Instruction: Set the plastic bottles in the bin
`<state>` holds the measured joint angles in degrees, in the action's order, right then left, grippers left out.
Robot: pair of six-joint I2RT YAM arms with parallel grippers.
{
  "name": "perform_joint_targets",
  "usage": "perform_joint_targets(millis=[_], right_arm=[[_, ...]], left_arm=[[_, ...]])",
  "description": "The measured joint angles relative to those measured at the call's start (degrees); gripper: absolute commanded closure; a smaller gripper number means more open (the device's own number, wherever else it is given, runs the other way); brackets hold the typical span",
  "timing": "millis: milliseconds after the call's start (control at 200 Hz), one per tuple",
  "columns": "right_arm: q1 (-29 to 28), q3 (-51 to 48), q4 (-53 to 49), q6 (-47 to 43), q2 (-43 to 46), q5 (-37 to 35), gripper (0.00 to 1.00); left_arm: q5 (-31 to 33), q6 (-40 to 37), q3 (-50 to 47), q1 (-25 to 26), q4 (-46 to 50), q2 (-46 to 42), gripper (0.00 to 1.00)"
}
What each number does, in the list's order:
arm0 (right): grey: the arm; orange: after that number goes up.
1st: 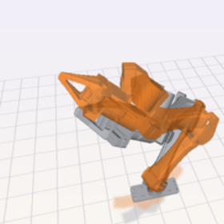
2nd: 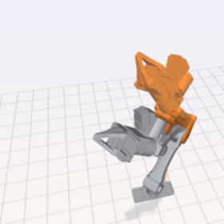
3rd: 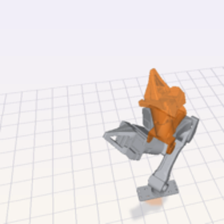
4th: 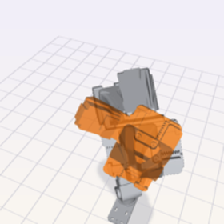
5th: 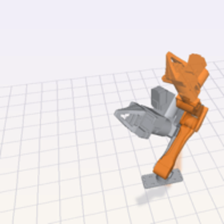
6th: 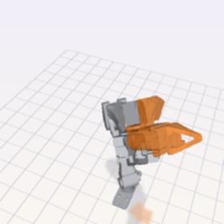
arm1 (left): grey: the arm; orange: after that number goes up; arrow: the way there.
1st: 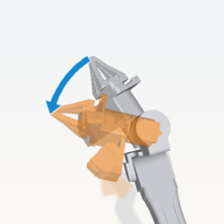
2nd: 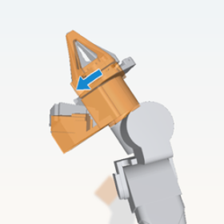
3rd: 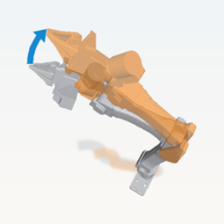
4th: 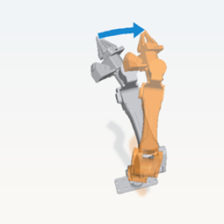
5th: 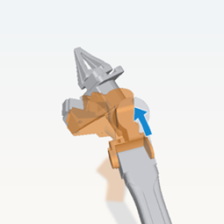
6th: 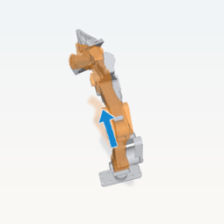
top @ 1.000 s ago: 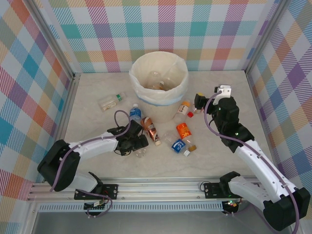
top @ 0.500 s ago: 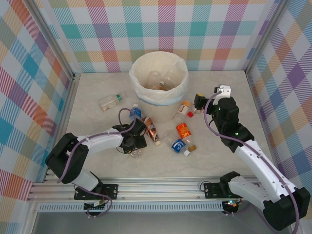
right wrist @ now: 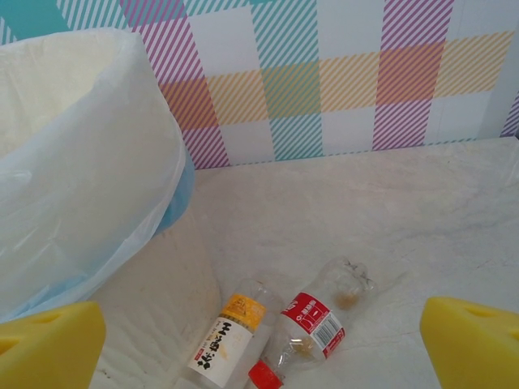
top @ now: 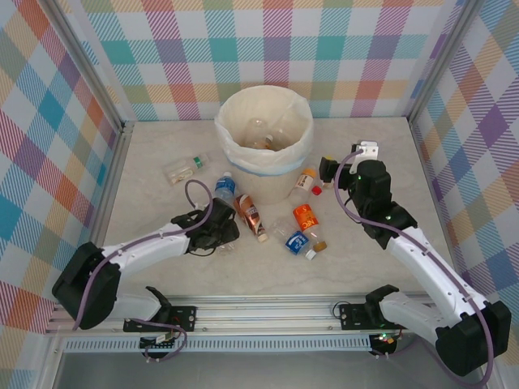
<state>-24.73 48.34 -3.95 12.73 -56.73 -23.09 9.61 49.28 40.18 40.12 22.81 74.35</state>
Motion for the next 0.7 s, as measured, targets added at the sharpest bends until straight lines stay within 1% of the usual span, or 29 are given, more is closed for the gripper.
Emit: perform_joint_targets(millis=[160, 330, 480, 700], right_arm=[[0.0, 0.0, 0.0, 0.2, 0.0, 0.0, 0.00], [0.0, 0.0, 0.0, 0.2, 0.0, 0.0, 0.00], [0.0, 0.0, 0.1, 0.4, -0.1, 0.2, 0.00], [0.0, 0.0, 0.0, 0.6, -0.1, 0.2, 0.00]], left_arm=[[4.1, 0.0, -2.1, -0.2, -0.7, -6.9, 0.39], [7.2, -0.7, -2.6, -2.7, -0.8, -12.8, 0.39], [8.5, -3.1, -2.4, -5.6, -3.0, -14.3, 0.39], [12.9, -8.3, 1.9, -7.5, -7.4, -14.4, 0.40]])
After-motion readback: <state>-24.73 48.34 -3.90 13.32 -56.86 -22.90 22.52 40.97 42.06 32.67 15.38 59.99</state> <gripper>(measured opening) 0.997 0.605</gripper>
